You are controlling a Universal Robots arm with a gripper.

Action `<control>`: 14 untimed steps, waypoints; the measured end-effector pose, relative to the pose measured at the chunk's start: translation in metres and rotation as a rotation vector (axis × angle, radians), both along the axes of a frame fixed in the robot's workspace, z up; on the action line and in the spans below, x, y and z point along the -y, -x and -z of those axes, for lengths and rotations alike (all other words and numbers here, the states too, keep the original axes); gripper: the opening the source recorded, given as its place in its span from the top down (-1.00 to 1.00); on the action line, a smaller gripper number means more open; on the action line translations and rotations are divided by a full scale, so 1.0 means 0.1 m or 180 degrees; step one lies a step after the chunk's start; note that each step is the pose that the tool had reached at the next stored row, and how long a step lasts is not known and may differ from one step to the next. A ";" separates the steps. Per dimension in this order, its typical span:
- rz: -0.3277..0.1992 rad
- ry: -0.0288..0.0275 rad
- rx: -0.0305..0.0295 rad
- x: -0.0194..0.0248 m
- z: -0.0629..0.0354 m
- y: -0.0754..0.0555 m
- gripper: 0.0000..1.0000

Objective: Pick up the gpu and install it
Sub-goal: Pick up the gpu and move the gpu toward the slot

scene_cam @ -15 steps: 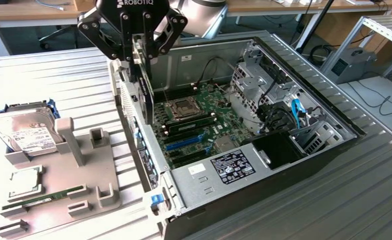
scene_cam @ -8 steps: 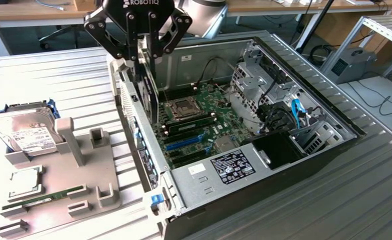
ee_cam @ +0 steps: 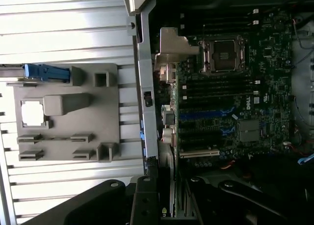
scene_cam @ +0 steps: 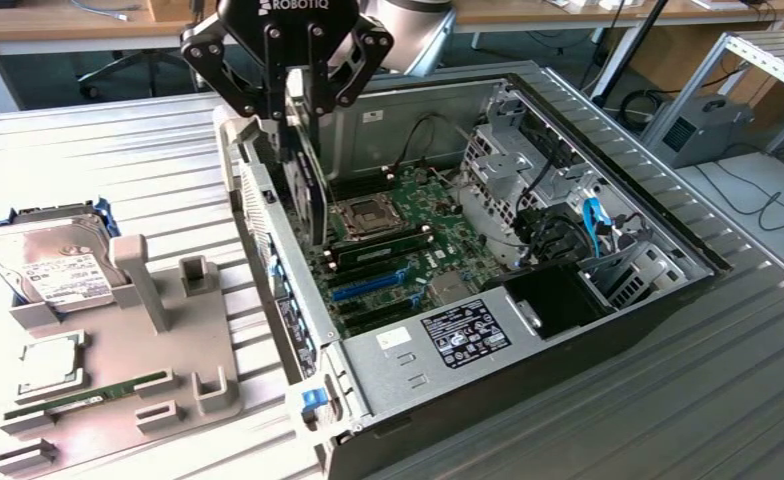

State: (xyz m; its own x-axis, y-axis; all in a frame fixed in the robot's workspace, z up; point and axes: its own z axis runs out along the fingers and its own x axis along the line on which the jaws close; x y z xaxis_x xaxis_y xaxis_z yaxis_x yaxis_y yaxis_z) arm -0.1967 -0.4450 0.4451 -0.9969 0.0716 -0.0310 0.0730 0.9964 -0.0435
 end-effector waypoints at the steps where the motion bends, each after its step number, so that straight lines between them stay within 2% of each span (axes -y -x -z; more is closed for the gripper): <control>1: 0.0000 0.0000 0.0000 0.000 0.000 -0.01 0.48; 11: 0.0000 0.0001 0.0000 0.000 0.003 -0.09 0.48; 14: 0.0000 0.0003 0.0000 0.000 0.007 -0.15 0.48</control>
State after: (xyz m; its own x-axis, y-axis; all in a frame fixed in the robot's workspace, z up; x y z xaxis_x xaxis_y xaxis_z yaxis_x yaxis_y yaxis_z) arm -0.1816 -0.4450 0.4444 -0.9969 0.0716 -0.0311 0.0730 0.9963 -0.0444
